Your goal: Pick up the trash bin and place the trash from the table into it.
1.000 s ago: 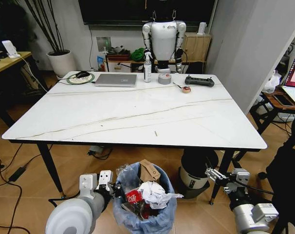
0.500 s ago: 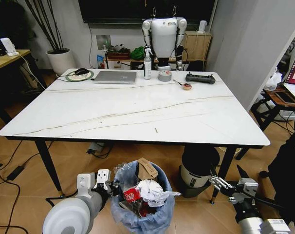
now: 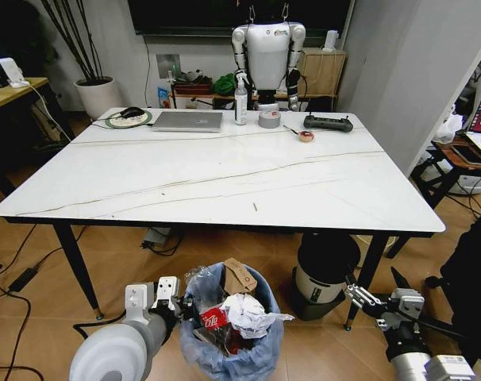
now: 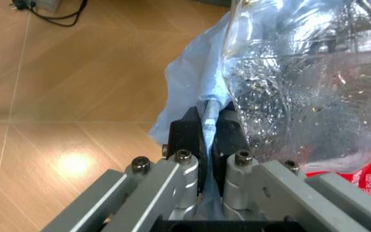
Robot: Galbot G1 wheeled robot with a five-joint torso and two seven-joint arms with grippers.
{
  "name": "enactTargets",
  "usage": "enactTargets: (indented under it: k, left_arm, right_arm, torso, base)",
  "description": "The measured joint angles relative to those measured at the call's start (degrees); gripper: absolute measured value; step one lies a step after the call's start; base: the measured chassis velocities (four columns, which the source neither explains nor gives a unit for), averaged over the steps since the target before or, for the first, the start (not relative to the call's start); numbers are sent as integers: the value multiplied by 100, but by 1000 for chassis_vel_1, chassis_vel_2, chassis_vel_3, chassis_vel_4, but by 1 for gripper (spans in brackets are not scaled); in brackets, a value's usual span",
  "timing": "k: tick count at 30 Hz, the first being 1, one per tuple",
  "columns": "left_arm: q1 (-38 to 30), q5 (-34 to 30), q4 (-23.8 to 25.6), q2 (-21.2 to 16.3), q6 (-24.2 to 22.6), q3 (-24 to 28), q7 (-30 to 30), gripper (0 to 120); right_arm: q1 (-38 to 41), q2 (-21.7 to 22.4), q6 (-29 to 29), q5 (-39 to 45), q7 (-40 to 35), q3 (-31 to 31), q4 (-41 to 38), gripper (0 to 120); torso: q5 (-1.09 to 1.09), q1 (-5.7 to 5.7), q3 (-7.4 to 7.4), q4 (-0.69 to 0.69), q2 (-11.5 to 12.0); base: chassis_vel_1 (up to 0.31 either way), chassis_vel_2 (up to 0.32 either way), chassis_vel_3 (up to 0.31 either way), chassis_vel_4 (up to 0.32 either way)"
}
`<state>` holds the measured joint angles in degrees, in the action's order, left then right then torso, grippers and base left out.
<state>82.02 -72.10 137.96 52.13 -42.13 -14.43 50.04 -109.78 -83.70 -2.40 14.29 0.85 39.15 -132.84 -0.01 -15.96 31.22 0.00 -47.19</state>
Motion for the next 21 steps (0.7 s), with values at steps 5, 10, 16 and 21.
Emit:
enactTargets:
  k: [5,10,16,21]
  left_arm:
    - [4,-7,0,-2,0,-1,-2,0]
    - [44,6,2,13,0,-1,-4,0]
    - [34,-13,12,-10,0,-8,-4,0]
    - [5,-34,-5,-11,0,-7,-4,0]
  right_arm:
    - [44,51,2,12,-115,-71,16,100]
    - [83,65,30,17,-200,-137,31,100]
    - [79,132,41,16,-271,-160,64,100]
    - [126,109,108,7,-285,-207,73,100]
  torso:
    - [0,49,-66,0,114]
    - [0,103,-152,0,255]
    - [1,171,-240,0,411]
    - [1,225,-307,0,532]
  base:
    - [0,0,0,0]
    - [0,0,0,0]
    - [0,0,0,0]
    - [0,0,0,0]
